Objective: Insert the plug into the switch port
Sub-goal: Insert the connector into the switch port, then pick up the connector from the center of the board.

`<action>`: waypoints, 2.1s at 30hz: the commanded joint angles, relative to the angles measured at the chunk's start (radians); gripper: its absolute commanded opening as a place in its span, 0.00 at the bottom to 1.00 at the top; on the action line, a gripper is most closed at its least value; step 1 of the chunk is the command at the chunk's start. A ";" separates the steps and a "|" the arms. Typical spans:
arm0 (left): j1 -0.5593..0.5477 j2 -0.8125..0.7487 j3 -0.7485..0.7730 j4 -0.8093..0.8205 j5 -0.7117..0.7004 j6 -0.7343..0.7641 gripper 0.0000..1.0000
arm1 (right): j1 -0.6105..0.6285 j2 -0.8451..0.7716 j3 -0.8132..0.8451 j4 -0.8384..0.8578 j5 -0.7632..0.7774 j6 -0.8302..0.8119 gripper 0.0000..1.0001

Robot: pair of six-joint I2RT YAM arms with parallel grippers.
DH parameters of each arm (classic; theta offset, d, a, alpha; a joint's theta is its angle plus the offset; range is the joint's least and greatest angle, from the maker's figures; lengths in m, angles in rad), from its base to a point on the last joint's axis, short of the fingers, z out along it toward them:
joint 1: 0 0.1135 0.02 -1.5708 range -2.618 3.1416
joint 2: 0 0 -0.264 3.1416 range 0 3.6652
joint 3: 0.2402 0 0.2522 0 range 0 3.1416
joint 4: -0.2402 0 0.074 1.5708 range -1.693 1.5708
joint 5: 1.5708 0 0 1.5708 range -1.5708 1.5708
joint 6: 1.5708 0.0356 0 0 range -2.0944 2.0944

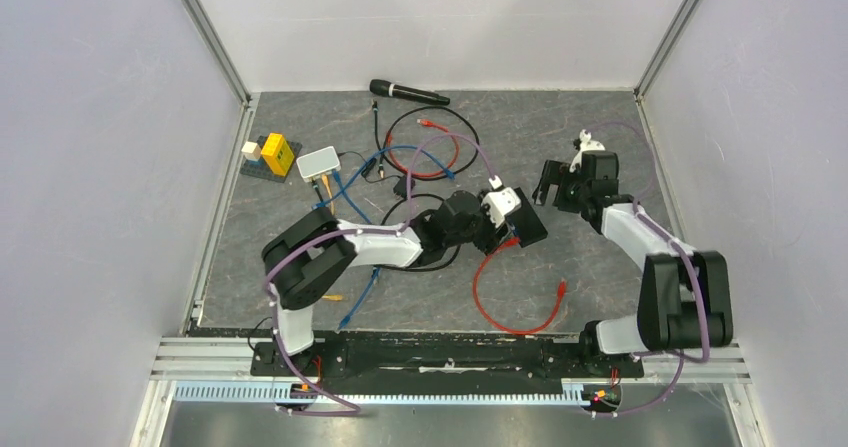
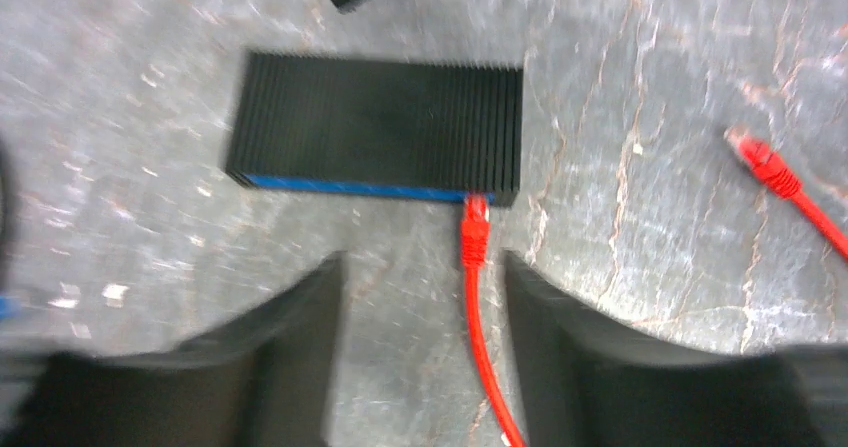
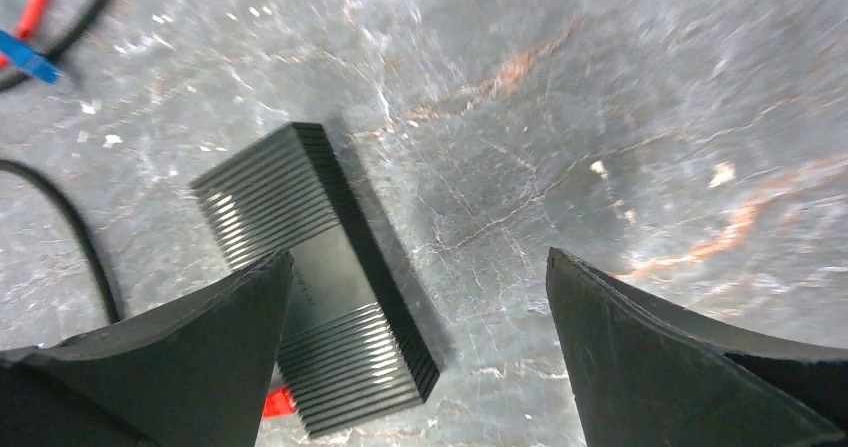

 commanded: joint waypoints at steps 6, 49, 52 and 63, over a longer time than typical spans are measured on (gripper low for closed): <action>0.020 -0.272 0.094 -0.211 -0.306 0.040 0.78 | -0.002 -0.278 0.027 0.090 -0.209 -0.122 0.98; 0.533 0.471 0.991 -1.093 0.452 0.943 0.60 | 0.204 -0.264 0.125 -0.226 -0.209 -0.213 0.91; 0.519 0.478 0.991 -1.104 0.458 0.982 0.59 | 0.203 -0.258 0.133 -0.225 -0.217 -0.215 0.91; 0.501 0.504 1.017 -1.159 0.475 1.068 0.28 | 0.204 -0.229 0.155 -0.236 -0.211 -0.238 0.91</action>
